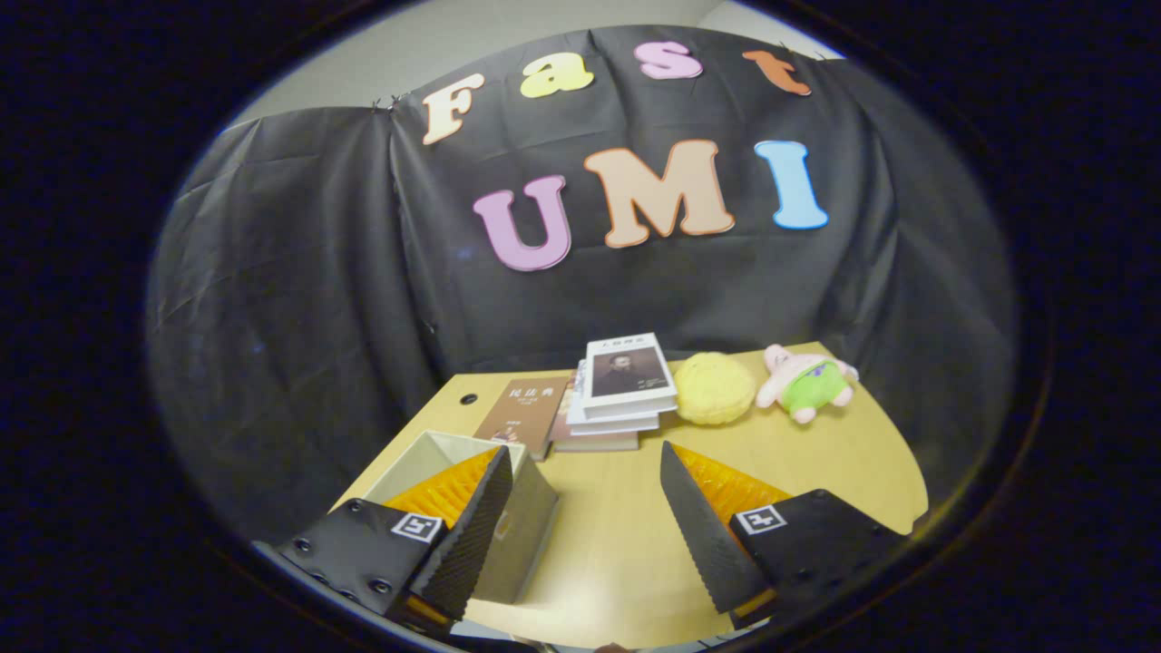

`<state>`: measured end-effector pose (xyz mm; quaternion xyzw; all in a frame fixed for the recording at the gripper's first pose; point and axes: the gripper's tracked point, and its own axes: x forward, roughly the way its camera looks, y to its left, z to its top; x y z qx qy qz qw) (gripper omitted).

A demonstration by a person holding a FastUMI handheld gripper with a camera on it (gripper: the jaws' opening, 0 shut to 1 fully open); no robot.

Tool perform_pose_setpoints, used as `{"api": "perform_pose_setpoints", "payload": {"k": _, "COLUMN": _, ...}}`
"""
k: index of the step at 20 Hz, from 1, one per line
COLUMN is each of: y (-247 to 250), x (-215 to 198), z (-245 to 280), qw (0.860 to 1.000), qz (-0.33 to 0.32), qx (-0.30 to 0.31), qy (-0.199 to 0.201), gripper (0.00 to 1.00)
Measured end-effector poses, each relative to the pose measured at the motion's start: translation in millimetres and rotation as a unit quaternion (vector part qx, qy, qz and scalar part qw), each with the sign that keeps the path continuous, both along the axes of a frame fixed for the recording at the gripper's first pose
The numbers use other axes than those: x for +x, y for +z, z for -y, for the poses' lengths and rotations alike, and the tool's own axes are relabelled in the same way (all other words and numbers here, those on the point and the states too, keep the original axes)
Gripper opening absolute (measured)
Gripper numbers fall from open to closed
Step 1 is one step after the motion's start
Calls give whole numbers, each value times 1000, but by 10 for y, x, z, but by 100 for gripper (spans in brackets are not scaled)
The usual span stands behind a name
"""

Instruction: Open the storage box then place both shoes into the box .Put the left shoe in first, then the right shoe, with the right side of both shoes facing outward in a uniform manner.

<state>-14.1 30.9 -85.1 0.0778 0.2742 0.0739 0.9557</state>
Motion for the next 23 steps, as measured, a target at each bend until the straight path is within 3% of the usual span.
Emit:
{"api": "perform_pose_setpoints", "payload": {"k": 10, "y": 550, "x": -135, "z": 1094, "qw": 982, "qz": 156, "qx": -70, "qy": -80, "gripper": 100}}
{"api": "perform_pose_setpoints", "payload": {"k": 23, "y": 689, "x": -187, "z": 1194, "qw": 974, "qz": 197, "qx": -72, "qy": -80, "gripper": 100}}
